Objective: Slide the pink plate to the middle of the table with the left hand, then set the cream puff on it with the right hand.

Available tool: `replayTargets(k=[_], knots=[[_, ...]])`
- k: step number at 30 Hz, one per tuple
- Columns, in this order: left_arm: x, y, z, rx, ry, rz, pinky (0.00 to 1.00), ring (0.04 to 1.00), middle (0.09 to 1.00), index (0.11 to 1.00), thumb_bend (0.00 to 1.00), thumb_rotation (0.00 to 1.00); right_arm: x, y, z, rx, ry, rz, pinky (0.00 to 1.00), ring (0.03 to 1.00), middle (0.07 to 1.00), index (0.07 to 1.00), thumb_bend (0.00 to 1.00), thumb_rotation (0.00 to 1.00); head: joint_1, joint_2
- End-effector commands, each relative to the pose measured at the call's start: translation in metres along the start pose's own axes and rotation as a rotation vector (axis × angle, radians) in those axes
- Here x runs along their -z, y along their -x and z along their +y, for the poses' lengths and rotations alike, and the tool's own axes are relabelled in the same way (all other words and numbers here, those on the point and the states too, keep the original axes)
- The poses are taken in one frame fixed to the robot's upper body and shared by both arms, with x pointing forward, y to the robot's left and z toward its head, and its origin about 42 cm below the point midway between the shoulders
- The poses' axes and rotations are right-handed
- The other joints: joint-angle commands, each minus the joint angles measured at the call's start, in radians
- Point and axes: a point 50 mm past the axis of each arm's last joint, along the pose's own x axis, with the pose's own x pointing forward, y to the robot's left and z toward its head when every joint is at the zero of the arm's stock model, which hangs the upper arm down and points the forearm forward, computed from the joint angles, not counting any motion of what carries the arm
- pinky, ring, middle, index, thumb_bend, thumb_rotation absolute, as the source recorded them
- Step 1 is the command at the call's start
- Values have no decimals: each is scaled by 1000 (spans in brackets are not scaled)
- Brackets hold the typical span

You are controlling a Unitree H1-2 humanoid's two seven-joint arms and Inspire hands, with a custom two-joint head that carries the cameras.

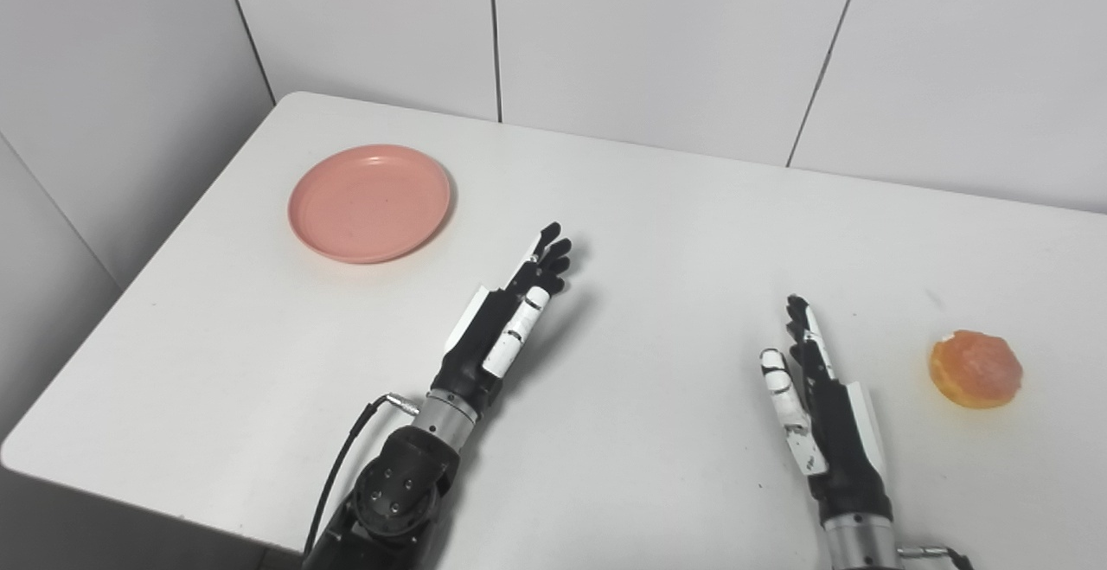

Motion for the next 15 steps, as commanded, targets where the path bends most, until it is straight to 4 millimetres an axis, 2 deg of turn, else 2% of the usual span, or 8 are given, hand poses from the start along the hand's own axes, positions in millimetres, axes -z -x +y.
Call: replayTargets(k=[1,4,15], knots=[[58,45,-15,-5,29,192,939,967,981,986,435,1000,18,12,-1,-3,-2,36,986,982,983,977,138,1000,5,-6],[61,44,-17,-7,21,193,935,963,978,986,434,1000,18,12,0,0,-4,44,990,985,986,978,133,1000,16,-19],[61,43,-21,-4,21,188,940,964,984,992,441,1000,13,15,-2,3,0,42,1000,989,988,979,85,1000,27,-15]])
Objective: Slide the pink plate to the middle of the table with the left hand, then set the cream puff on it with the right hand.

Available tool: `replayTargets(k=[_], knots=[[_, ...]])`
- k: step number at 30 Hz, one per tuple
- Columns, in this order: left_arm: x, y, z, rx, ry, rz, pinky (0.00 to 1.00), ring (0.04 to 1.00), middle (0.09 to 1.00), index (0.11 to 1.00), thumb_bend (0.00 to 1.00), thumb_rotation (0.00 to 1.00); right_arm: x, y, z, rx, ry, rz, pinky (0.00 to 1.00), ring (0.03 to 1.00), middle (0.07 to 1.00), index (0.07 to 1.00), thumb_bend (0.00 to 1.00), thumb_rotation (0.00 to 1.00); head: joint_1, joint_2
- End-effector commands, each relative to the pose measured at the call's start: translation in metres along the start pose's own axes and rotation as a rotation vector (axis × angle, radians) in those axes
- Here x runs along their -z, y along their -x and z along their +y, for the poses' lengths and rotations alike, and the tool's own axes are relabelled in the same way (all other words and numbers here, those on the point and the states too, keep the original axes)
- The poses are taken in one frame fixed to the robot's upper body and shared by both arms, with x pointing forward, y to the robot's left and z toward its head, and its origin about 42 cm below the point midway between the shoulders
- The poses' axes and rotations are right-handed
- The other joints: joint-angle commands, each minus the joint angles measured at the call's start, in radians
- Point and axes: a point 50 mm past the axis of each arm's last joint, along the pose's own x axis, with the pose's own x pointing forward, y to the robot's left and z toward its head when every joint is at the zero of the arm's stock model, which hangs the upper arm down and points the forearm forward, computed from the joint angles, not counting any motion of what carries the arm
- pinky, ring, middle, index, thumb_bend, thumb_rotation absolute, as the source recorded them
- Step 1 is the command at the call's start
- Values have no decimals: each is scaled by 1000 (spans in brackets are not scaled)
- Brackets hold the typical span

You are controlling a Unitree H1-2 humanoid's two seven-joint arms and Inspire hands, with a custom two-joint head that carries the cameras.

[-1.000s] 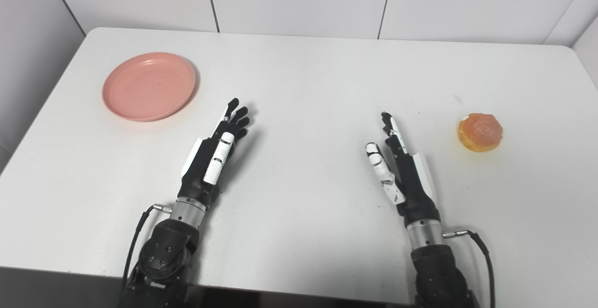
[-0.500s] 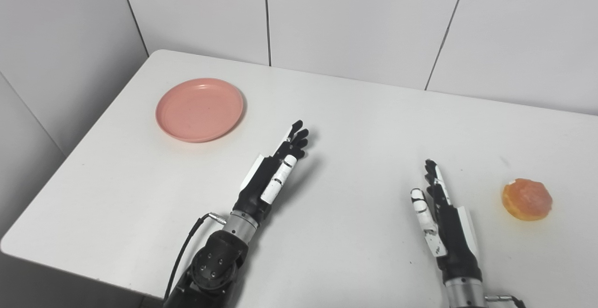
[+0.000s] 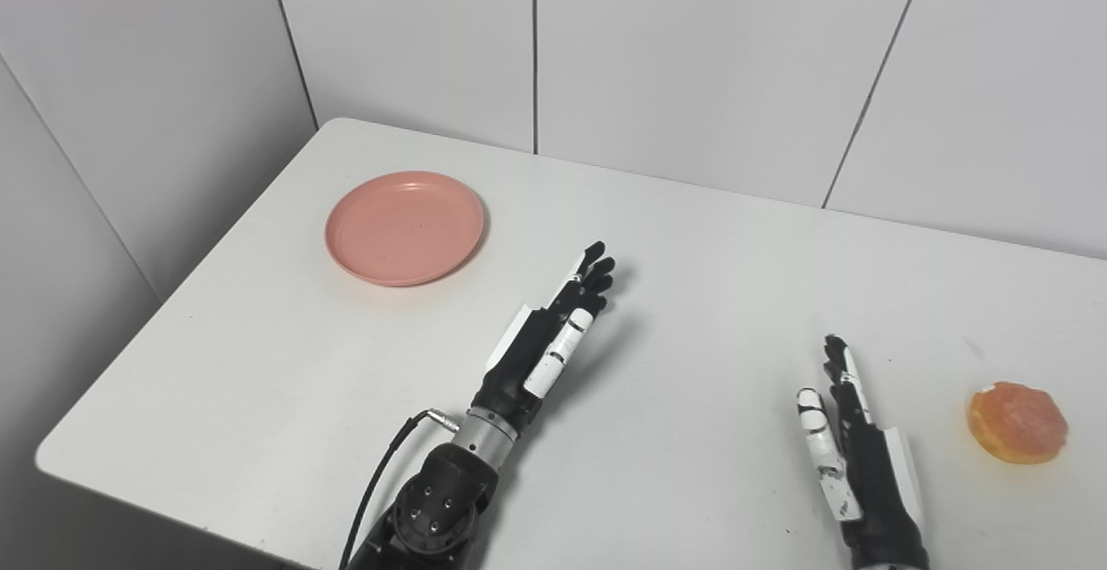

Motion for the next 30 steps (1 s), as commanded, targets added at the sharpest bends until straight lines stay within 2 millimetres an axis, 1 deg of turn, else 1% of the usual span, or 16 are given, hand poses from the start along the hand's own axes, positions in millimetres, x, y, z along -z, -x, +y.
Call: replayTargets(k=[1,4,9,12,16,20,22,25,27,29,30], knots=[[61,54,-13,4,22,228,939,964,984,992,443,1000,14,15,0,-4,0,45,1000,989,988,979,85,1000,7,6],[60,54,-13,0,29,229,940,963,983,991,452,1000,14,14,0,-2,0,37,995,987,985,976,70,1000,11,9],[59,54,-11,-13,44,236,940,964,983,989,428,1000,12,14,1,-4,7,36,999,987,984,976,61,1000,11,14],[58,54,-9,-16,40,231,937,964,982,989,418,1000,11,14,1,-7,9,29,995,986,984,977,61,1000,14,20],[56,53,-6,-23,36,230,933,965,981,987,429,1000,11,12,2,-5,-1,25,994,986,983,975,73,1000,21,22],[46,48,-1,-32,54,222,938,967,981,988,402,1000,8,9,6,-7,-16,38,1000,992,989,980,72,1000,31,32],[41,46,1,-27,66,213,947,971,986,989,405,1000,6,9,8,-8,-16,38,1000,991,989,981,63,1000,32,32],[27,40,8,-25,68,206,956,967,981,982,423,1000,7,7,11,-12,-21,34,1000,994,991,985,60,1000,32,33],[18,37,14,-23,80,198,984,971,982,982,433,1000,7,6,13,-13,-27,34,1000,999,994,987,63,1000,32,38],[9,34,19,-25,89,169,994,974,984,984,434,1000,6,5,14,-11,-30,33,1000,999,994,987,66,1000,35,42],[5,33,22,-27,95,146,981,964,979,977,411,1000,6,5,14,-9,-31,35,1000,997,993,986,66,1000,37,43]])
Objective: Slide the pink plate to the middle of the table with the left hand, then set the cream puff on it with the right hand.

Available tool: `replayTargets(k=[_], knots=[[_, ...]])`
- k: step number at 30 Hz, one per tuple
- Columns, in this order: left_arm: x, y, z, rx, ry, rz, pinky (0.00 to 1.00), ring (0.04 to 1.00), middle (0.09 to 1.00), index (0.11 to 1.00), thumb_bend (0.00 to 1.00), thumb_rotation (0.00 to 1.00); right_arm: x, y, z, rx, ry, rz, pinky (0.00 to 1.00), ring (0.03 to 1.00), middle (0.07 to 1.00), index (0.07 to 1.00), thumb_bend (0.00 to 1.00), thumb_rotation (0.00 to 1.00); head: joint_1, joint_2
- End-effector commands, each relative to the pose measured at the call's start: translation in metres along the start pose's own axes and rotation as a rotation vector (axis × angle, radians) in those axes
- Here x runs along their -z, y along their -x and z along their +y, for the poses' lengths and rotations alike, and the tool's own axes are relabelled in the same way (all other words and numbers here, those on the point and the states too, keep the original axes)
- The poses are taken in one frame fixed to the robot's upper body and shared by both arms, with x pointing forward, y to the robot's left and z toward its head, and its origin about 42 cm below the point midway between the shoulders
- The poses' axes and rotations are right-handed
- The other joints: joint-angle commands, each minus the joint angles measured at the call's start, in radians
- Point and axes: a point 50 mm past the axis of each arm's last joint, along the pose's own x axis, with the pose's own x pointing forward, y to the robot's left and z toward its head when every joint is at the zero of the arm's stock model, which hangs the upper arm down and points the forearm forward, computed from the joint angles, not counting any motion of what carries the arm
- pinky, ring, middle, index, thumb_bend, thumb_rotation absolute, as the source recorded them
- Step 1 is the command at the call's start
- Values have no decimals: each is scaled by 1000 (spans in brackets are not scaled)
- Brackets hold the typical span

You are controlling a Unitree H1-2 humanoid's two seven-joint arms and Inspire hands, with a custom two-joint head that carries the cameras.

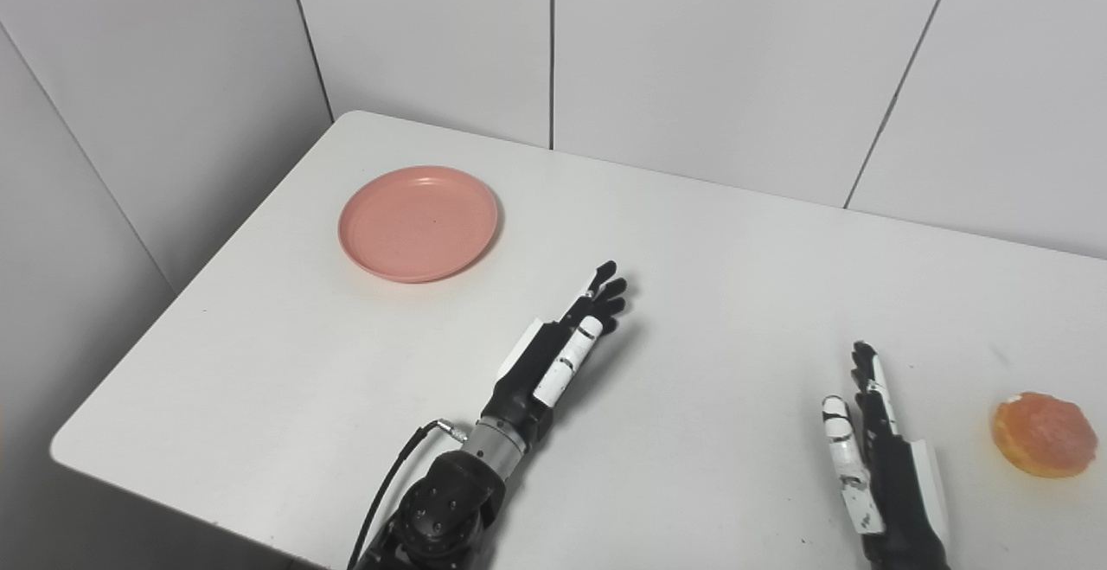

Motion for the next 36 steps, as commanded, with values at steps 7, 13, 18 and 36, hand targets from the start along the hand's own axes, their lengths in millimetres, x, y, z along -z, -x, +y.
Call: replayTargets(k=[7,13,18,36], knots=[[-22,8,18,-8,-8,-40,944,953,971,967,403,1000,8,7,6,-8,-14,51,1000,997,993,988,100,1000,6,10],[-51,2,20,-20,-62,-137,907,939,965,955,426,1000,9,6,4,-7,-6,46,996,988,987,984,87,1000,16,18],[-74,-3,27,-27,-97,-194,917,951,972,968,503,1000,8,6,2,-6,2,45,994,986,984,980,105,1000,19,22],[-136,-27,80,-131,-125,-345,940,945,962,970,479,1000,7,9,-1,1,9,39,980,975,974,969,95,1000,37,34]])
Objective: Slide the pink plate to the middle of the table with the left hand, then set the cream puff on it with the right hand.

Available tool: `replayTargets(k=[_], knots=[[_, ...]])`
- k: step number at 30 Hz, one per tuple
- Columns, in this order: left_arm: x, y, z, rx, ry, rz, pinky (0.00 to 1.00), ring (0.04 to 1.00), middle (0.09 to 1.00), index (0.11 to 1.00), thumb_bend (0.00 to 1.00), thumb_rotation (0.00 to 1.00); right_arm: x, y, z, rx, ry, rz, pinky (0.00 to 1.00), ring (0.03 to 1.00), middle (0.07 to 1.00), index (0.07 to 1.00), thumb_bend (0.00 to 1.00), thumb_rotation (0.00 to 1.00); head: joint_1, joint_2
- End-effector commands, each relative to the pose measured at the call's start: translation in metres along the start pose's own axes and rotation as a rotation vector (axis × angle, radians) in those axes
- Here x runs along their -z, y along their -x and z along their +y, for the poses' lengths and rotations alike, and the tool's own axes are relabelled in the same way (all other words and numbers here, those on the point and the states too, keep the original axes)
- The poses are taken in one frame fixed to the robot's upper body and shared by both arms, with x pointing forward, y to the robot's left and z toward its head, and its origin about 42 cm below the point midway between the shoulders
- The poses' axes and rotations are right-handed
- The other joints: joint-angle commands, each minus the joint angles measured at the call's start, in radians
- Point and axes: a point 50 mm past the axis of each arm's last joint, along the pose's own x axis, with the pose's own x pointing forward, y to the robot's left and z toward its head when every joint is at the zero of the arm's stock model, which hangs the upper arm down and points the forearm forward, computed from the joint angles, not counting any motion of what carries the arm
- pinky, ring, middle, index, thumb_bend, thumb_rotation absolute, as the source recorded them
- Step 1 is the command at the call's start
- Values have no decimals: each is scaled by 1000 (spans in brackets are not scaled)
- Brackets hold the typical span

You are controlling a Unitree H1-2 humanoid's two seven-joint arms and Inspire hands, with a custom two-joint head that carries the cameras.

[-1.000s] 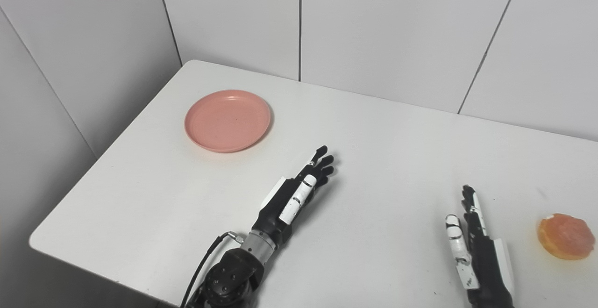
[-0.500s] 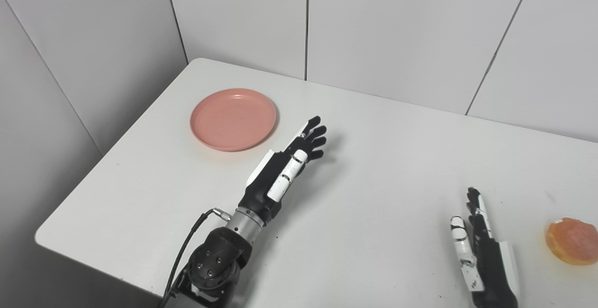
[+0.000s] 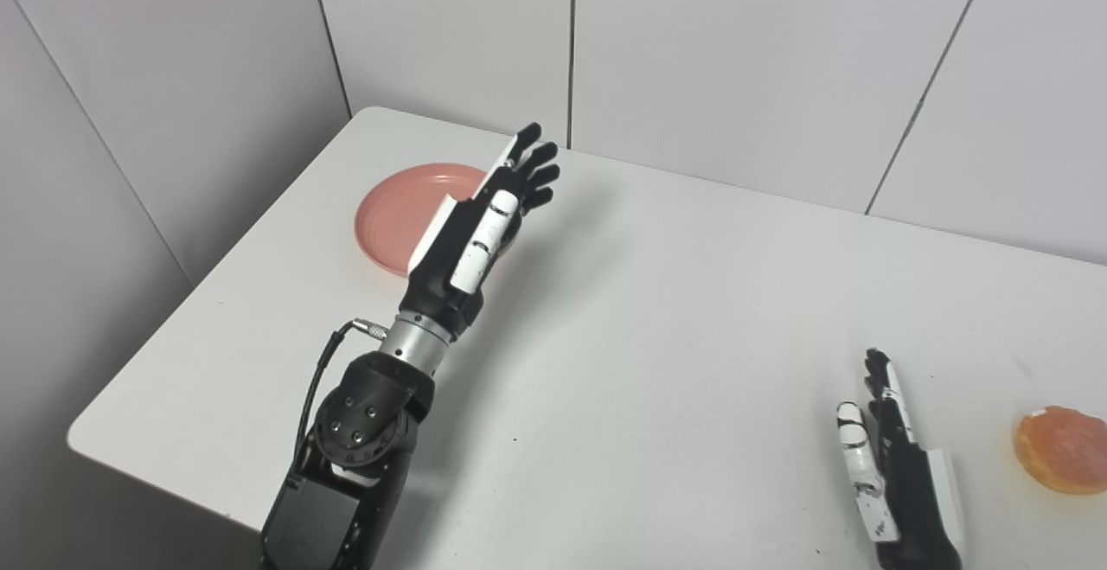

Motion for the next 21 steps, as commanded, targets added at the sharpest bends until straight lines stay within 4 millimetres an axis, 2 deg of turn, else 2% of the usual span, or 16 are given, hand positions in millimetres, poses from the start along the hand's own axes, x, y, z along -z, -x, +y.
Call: replayTargets(k=[1,4,7,12,18,21], knots=[[-21,-13,4,-4,1,-77,942,946,963,971,473,1000,9,9,2,-3,0,38,979,975,974,968,94,1000,1,2],[-24,-21,12,-18,6,-92,951,948,962,969,485,1000,8,9,3,-2,0,37,978,974,971,966,81,1000,0,4],[-26,-31,28,-78,7,-104,924,929,944,948,484,994,6,10,4,-3,-2,38,979,976,973,966,80,1000,-1,4],[-32,-41,54,-125,0,-95,951,953,960,954,488,1000,6,9,4,-6,-2,33,983,977,974,966,69,1000,-3,6],[-35,-54,82,-190,2,-118,951,942,948,947,465,1000,5,10,4,-3,-4,37,974,972,969,962,77,1000,0,7],[-34,-61,98,-213,-20,-103,936,928,930,932,484,1000,5,10,3,-1,-13,38,981,976,973,964,69,1000,0,8]])
